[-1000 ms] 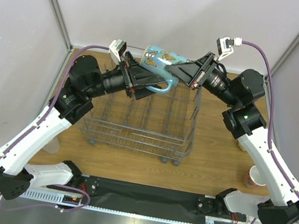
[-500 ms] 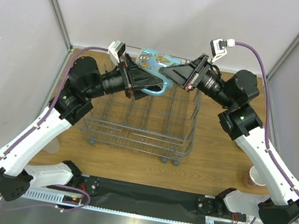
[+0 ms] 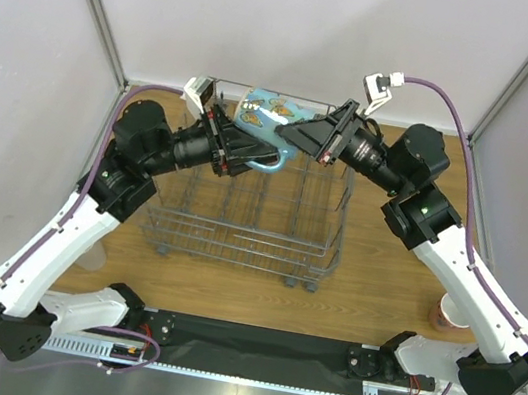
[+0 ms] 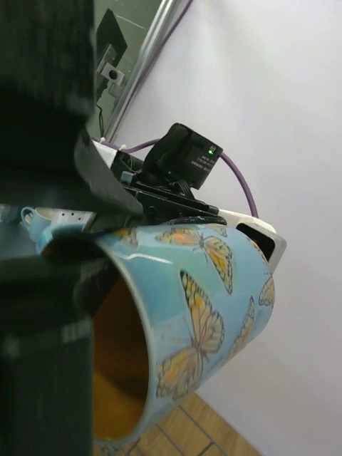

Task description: Load the cups into the dish rack

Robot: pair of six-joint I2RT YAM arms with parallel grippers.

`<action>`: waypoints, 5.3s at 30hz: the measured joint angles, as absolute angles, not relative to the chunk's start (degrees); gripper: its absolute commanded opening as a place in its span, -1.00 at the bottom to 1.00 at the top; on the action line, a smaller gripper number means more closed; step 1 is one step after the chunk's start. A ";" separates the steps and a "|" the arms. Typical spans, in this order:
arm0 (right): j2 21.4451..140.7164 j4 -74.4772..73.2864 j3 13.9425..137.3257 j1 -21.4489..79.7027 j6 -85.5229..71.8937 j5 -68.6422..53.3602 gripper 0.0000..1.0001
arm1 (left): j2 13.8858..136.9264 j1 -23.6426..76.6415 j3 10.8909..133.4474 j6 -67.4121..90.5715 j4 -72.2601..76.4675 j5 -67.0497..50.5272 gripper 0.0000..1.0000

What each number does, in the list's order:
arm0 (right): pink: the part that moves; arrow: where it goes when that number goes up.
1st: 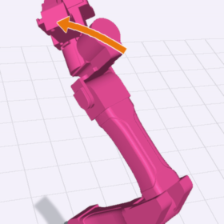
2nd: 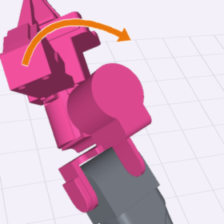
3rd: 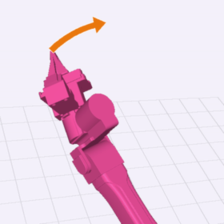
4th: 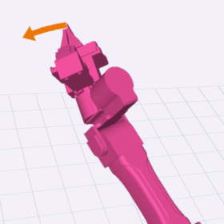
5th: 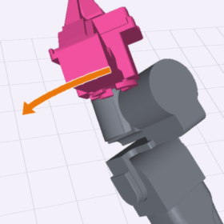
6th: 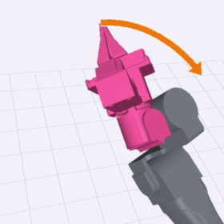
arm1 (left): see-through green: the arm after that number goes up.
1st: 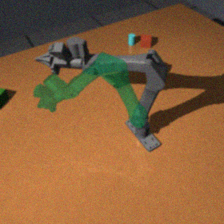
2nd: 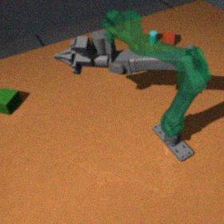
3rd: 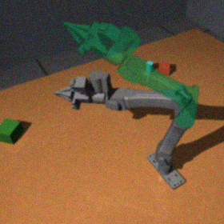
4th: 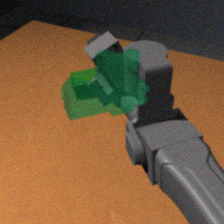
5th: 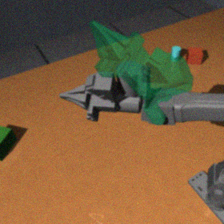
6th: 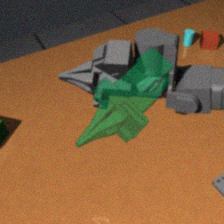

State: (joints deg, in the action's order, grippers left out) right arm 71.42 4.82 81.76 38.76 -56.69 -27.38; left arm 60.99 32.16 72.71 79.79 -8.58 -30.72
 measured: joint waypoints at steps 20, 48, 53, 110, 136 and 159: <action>56.62 -42.68 84.60 23.22 -44.95 -23.33 0.94 | 69.45 26.48 88.01 51.09 -41.21 -10.04 -1.00; 67.24 -75.90 111.94 13.74 -16.64 -9.19 0.99 | 108.73 24.64 110.98 25.32 -41.71 28.58 -1.00; 67.46 -76.44 112.25 13.23 -14.66 -7.29 0.99 | 110.96 23.46 110.98 25.43 -41.23 28.51 -1.00; 70.13 -76.44 113.32 6.37 -13.89 -10.00 0.99 | 121.73 17.32 105.01 31.05 -36.21 21.04 0.39; 71.92 -75.77 95.74 0.95 -28.99 -3.55 0.75 | 75.40 28.47 91.92 36.88 -41.71 10.24 0.68; 97.60 -72.05 90.28 -16.67 -59.61 11.42 0.57 | 59.90 28.34 82.28 22.94 -51.35 1.19 0.81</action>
State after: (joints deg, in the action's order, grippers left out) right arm 97.60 -72.05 90.28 -16.67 -59.61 11.42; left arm 59.90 28.34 82.28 22.94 -51.35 1.19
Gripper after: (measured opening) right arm 0.810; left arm 0.902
